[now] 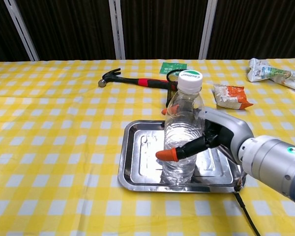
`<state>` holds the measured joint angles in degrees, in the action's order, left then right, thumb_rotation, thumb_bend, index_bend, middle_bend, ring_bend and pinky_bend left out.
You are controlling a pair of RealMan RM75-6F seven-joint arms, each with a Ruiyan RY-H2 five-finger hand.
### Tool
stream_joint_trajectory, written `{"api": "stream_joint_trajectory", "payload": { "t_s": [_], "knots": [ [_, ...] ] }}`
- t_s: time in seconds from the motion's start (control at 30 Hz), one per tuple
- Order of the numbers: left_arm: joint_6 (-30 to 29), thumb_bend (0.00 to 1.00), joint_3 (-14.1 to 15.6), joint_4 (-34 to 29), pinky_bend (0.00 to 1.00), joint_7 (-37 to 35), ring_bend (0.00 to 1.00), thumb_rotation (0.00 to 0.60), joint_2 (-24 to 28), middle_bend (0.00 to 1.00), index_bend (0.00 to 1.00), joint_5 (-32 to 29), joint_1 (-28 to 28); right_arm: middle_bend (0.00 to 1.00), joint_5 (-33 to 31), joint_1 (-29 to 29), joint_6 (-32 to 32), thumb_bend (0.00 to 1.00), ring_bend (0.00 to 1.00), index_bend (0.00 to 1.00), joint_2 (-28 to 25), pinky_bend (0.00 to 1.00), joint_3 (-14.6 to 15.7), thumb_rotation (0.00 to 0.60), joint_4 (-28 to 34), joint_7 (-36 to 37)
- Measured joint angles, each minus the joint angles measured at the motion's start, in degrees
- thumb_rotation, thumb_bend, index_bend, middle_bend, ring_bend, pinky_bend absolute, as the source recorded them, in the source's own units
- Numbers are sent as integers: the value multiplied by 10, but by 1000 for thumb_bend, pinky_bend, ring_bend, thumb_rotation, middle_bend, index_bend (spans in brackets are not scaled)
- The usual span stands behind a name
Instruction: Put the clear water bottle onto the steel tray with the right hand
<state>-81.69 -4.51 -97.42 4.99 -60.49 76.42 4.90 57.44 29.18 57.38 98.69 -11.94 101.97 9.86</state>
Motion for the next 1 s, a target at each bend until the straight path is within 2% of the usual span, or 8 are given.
{"api": "stream_joint_trajectory", "payload": {
  "t_s": [0.27,0.4,0.57,0.63,0.83,0.93,1.0],
  "knots": [
    [-1,190,0,0,0,4,0,600,-1,0,63,0,0,44,13,-4,-48,44,0,0,-46,0,4,600,5,53],
    [-1,190,-1,1,0,2,0,600,-1,0,63,-2,0,44,32,-13,-57,41,0,0,-89,0,12,600,18,66],
    [-1,190,-1,0,0,5,0,600,-2,0,63,-2,1,44,74,-36,-66,39,0,0,-198,0,36,600,52,80],
    [-3,190,0,-2,0,9,0,600,-3,0,63,-1,0,44,98,-48,-72,45,0,2,-260,0,52,600,66,90],
    [-7,190,1,-5,0,23,0,600,-8,0,63,-2,-1,44,186,-94,-70,157,0,6,-436,0,113,600,87,106],
    [-6,190,1,-6,0,28,0,600,-10,0,63,-4,-1,41,218,-124,-31,158,0,3,-468,0,128,600,77,88],
    [-4,190,1,-5,0,29,0,600,-11,0,63,-6,0,26,223,-139,9,158,0,1,-460,0,128,600,62,65]
  ]
}}
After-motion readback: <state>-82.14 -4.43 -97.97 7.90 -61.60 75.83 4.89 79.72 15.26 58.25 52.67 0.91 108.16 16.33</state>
